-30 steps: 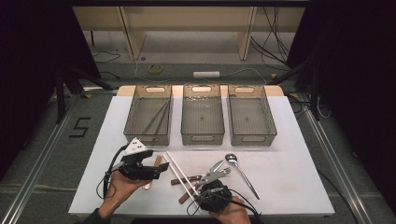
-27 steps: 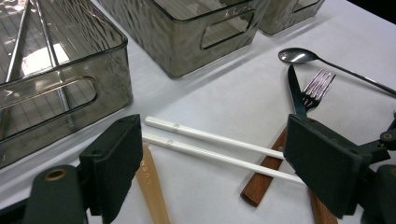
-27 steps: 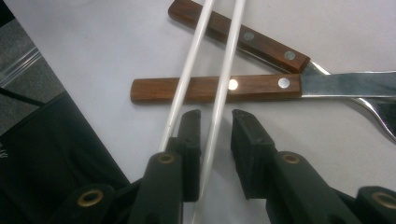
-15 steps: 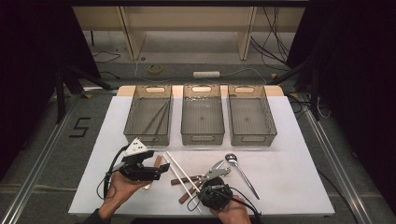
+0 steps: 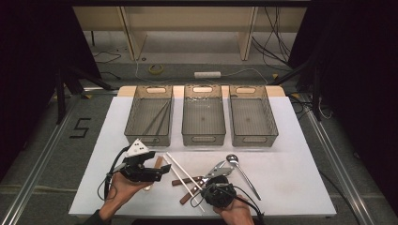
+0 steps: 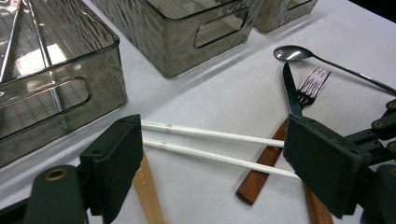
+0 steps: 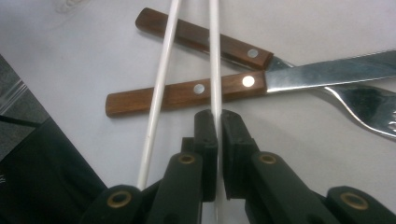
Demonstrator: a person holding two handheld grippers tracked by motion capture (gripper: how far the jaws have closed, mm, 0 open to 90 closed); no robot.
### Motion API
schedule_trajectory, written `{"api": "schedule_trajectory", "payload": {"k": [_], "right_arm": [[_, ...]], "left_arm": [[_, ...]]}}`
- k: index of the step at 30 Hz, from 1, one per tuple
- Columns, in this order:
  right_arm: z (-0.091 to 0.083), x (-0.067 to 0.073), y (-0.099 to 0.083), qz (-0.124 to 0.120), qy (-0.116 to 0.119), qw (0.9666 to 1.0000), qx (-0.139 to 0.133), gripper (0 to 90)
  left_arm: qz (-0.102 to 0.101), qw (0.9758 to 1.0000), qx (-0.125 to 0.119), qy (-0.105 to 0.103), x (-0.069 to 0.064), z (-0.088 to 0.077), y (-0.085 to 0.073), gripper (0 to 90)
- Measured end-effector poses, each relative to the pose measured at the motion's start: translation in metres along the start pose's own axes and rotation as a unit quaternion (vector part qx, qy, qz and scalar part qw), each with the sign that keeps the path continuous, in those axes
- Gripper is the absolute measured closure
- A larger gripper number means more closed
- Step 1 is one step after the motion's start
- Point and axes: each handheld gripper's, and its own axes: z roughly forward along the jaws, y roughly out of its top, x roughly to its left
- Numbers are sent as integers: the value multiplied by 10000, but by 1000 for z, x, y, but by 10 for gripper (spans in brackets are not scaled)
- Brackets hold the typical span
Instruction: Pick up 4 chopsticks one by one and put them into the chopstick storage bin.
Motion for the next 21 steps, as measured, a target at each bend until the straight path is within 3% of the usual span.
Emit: {"api": "schedule_trajectory", "payload": {"k": [9, 17, 21], "right_arm": [[-8, -3, 3, -213, -7, 9997, -89, 870], [-22, -6, 7, -561, 94, 9983, -160, 871], [-28, -9, 8, -750, 183, 9969, -127, 870]], "left_arm": [[90, 9999, 62, -84, -1, 2, 0, 198], [416, 9982, 273, -331, -8, 7, 3, 198], [627, 9962, 382, -467, -13, 10, 3, 197]]}}
